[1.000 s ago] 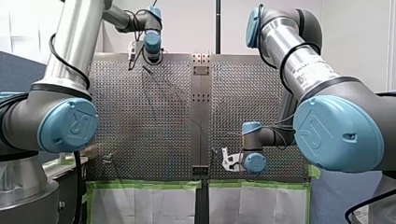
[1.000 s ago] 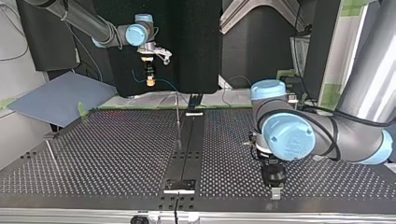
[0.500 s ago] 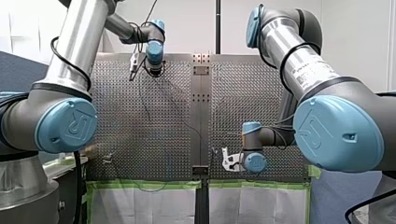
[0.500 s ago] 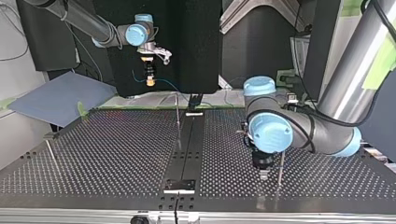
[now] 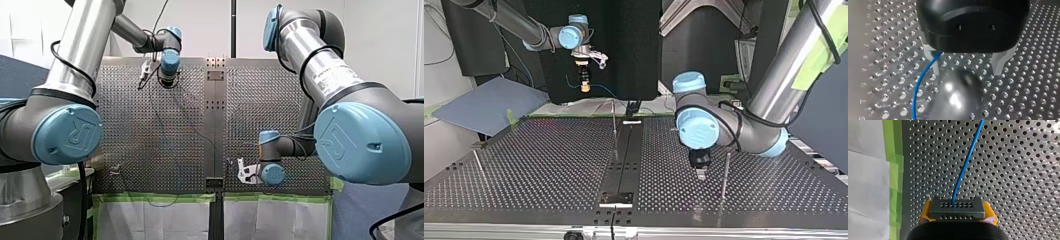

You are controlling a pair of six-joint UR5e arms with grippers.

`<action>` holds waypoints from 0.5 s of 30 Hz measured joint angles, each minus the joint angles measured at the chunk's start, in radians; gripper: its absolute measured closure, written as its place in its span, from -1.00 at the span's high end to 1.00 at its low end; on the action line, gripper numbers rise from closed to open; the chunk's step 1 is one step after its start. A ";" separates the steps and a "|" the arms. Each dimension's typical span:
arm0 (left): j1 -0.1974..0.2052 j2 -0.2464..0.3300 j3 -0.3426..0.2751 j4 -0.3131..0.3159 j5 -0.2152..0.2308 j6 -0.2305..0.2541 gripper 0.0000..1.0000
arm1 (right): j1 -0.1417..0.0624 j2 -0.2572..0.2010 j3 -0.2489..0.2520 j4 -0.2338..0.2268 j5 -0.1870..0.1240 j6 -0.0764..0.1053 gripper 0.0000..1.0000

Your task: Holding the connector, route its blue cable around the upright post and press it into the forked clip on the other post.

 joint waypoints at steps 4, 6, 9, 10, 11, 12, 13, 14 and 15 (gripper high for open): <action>-0.022 0.000 -0.001 0.016 -0.035 0.029 1.00 | -0.001 0.000 0.000 -0.001 0.000 0.000 -1.00; -0.035 0.000 -0.004 0.026 -0.051 0.044 1.00 | -0.002 0.000 0.000 -0.002 0.000 0.000 -1.00; -0.048 0.000 -0.024 0.048 -0.069 0.071 1.00 | -0.003 0.000 0.000 -0.004 0.000 0.001 -1.00; -0.051 0.000 -0.032 0.056 -0.073 0.080 1.00 | -0.004 0.000 0.000 -0.004 0.000 0.001 -1.00; -0.054 0.000 -0.043 0.068 -0.078 0.091 1.00 | -0.004 0.000 0.000 -0.004 0.000 0.001 -1.00; -0.055 0.000 -0.052 0.077 -0.081 0.097 1.00 | -0.004 0.000 0.000 -0.004 0.000 0.001 -1.00; -0.056 0.000 -0.062 0.086 -0.083 0.101 1.00 | -0.004 0.000 0.000 -0.004 0.000 0.001 -1.00; -0.057 -0.001 -0.074 0.099 -0.085 0.106 1.00 | -0.004 0.000 0.000 -0.004 0.000 0.001 -1.00; -0.057 -0.001 -0.083 0.108 -0.085 0.108 1.00 | -0.005 0.000 0.000 -0.004 0.000 0.002 -1.00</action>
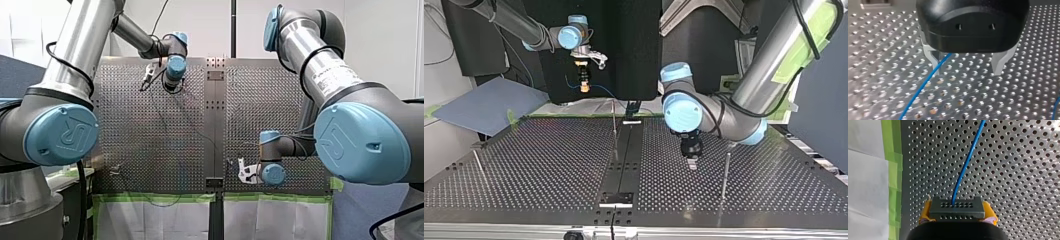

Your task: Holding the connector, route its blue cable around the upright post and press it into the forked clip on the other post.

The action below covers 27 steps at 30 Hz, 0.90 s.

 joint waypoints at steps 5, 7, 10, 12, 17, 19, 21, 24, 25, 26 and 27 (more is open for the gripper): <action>-0.008 -0.029 -0.051 0.049 -0.007 0.004 1.00 | 0.000 0.000 0.000 0.002 -0.001 -0.001 -1.00; -0.013 -0.047 -0.064 0.058 -0.009 0.004 1.00 | 0.000 0.000 0.000 0.003 -0.001 -0.001 -1.00; -0.023 -0.077 -0.077 0.070 -0.016 0.004 1.00 | 0.000 0.000 0.000 0.004 -0.001 -0.001 -1.00; -0.031 -0.090 -0.087 0.081 -0.020 0.003 1.00 | -0.001 0.000 0.000 0.005 -0.001 -0.001 -1.00; -0.046 -0.099 -0.118 0.108 -0.030 0.003 1.00 | -0.002 0.000 0.000 0.004 -0.001 -0.001 -1.00; -0.052 -0.100 -0.131 0.120 -0.031 0.003 1.00 | -0.002 0.000 0.000 0.004 -0.001 -0.001 -1.00; -0.059 -0.100 -0.148 0.138 -0.032 0.003 1.00 | -0.002 0.000 0.000 0.004 -0.001 -0.001 -1.00; -0.068 -0.102 -0.171 0.166 -0.032 0.003 1.00 | -0.002 0.000 0.000 0.005 -0.001 -0.001 -1.00; -0.071 -0.104 -0.176 0.173 -0.032 0.003 1.00 | -0.002 0.000 0.000 0.005 -0.001 -0.002 -1.00; -0.074 -0.109 -0.181 0.179 -0.032 0.003 1.00 | -0.002 0.000 0.000 0.005 -0.001 -0.002 -1.00; -0.077 -0.113 -0.184 0.182 -0.032 0.002 1.00 | -0.001 0.000 0.000 0.006 -0.001 -0.002 -1.00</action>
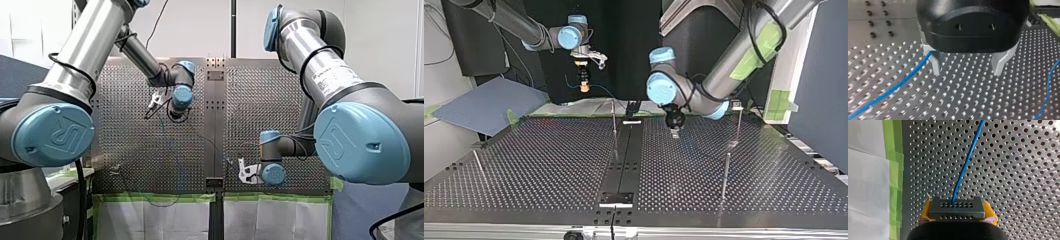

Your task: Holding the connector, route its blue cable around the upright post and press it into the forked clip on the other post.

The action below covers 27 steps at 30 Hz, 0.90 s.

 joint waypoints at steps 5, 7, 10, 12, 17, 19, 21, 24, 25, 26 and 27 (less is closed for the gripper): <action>-0.023 -0.036 -0.008 0.019 -0.003 -0.011 1.00 | 0.004 0.000 0.000 0.002 0.000 -0.002 -1.00; -0.030 -0.051 -0.010 0.032 -0.003 -0.014 1.00 | 0.005 0.000 0.000 0.004 -0.001 -0.002 -1.00; -0.035 -0.077 -0.012 0.049 -0.003 -0.016 1.00 | 0.006 0.000 0.000 0.004 -0.002 -0.003 -1.00; -0.036 -0.087 -0.012 0.056 -0.003 -0.017 1.00 | 0.007 0.000 0.000 0.003 -0.005 -0.004 -1.00; -0.039 -0.103 -0.013 0.058 -0.001 -0.018 1.00 | 0.011 0.000 0.000 0.001 -0.023 -0.007 -1.00; -0.043 -0.115 -0.014 0.058 0.000 -0.018 1.00 | 0.011 0.000 0.000 0.000 -0.027 -0.007 -1.00; -0.047 -0.130 -0.015 0.060 0.003 -0.019 1.00 | 0.011 0.000 0.000 0.000 -0.029 -0.007 -1.00; -0.054 -0.150 -0.015 0.066 0.007 -0.023 1.00 | 0.013 0.000 0.000 0.000 -0.033 -0.008 -1.00; -0.058 -0.157 -0.015 0.071 0.009 -0.025 1.00 | 0.013 0.000 0.000 0.000 -0.035 -0.009 -1.00; -0.062 -0.166 -0.015 0.079 0.011 -0.027 1.00 | 0.014 0.000 0.000 -0.001 -0.036 -0.009 -1.00; -0.064 -0.172 -0.015 0.085 0.013 -0.029 1.00 | 0.014 0.000 0.000 -0.001 -0.038 -0.009 -1.00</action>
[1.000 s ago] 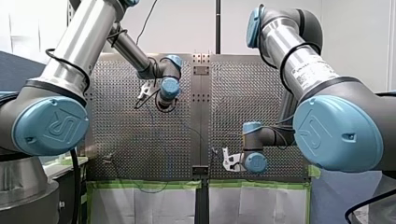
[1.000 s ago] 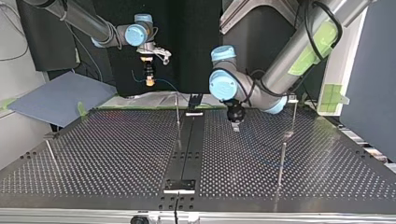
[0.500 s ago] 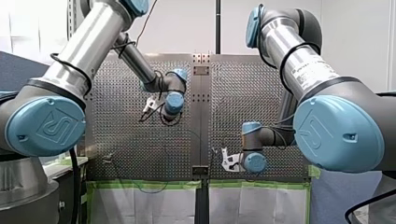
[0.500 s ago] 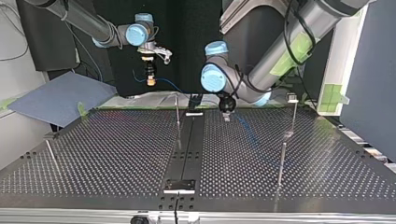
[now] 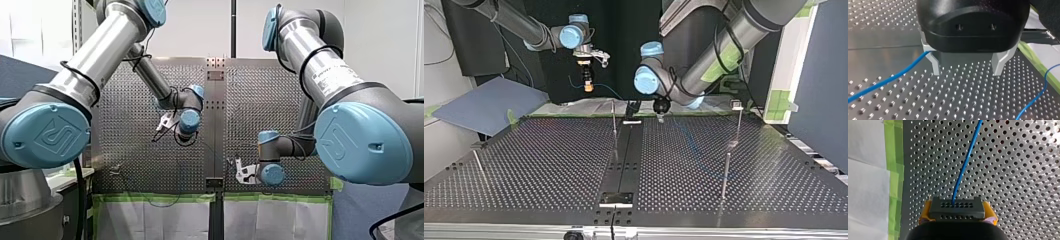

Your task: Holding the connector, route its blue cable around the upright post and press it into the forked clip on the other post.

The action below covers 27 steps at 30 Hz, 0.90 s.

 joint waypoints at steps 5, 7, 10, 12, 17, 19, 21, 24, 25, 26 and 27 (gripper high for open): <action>-0.008 -0.021 0.000 0.018 0.008 -0.008 1.00 | 0.000 0.000 0.000 -0.005 -0.009 0.000 -1.00; -0.011 -0.023 0.000 0.021 0.012 -0.011 1.00 | 0.001 0.000 0.000 -0.006 -0.013 0.000 -1.00; -0.017 -0.033 0.000 0.024 0.016 -0.015 1.00 | 0.002 0.000 0.000 -0.008 -0.020 0.000 -1.00; -0.022 -0.043 0.000 0.026 0.018 -0.019 1.00 | 0.002 0.000 0.000 -0.008 -0.023 -0.001 -1.00; -0.043 -0.090 0.000 0.059 0.030 -0.036 1.00 | 0.002 0.000 0.000 -0.008 -0.029 -0.001 -1.00; -0.051 -0.108 0.000 0.073 0.033 -0.043 1.00 | 0.002 0.000 0.000 -0.008 -0.031 -0.001 -1.00; -0.057 -0.128 0.001 0.083 0.036 -0.047 1.00 | 0.002 0.000 0.000 -0.008 -0.032 0.000 -1.00; -0.063 -0.146 0.001 0.092 0.037 -0.053 1.00 | 0.003 0.000 0.000 -0.009 -0.035 0.000 -1.00; -0.064 -0.149 0.001 0.094 0.038 -0.055 1.00 | 0.002 0.000 0.000 -0.009 -0.039 -0.001 -1.00; -0.066 -0.152 0.002 0.096 0.038 -0.057 1.00 | 0.003 0.000 0.000 -0.010 -0.043 -0.001 -1.00; -0.066 -0.153 0.002 0.097 0.039 -0.058 1.00 | 0.003 0.000 0.000 -0.010 -0.045 -0.001 -1.00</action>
